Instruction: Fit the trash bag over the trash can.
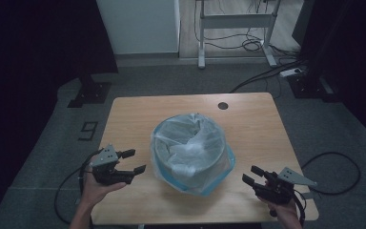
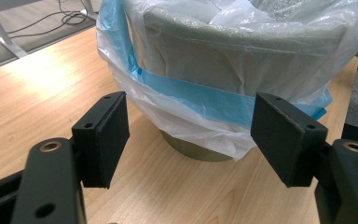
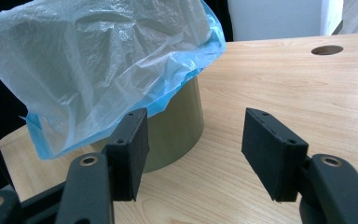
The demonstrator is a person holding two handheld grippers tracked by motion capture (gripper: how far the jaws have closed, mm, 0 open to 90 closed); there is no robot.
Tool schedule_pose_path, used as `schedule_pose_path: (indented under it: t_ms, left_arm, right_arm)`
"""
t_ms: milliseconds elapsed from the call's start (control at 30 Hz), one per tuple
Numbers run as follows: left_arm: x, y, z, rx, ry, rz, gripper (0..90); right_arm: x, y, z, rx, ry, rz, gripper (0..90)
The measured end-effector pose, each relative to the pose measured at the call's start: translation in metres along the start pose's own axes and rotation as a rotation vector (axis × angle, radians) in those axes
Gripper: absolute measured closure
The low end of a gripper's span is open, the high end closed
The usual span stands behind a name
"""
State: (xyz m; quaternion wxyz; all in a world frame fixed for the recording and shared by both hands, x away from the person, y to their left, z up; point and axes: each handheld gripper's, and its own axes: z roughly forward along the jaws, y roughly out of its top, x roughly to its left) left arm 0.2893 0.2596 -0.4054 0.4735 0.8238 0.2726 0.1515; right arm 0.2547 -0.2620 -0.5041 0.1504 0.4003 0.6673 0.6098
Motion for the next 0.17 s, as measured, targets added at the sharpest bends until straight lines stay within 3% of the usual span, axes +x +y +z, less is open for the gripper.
schedule_pose_path:
  t_ms: [167]
  left_arm:
    - [-0.0006,-0.0014,0.0009,-0.001,0.003,-0.008,27.0]
  right_arm:
    - [-0.0013,0.0,0.0006,-0.003,-0.007,-0.002,38.4]
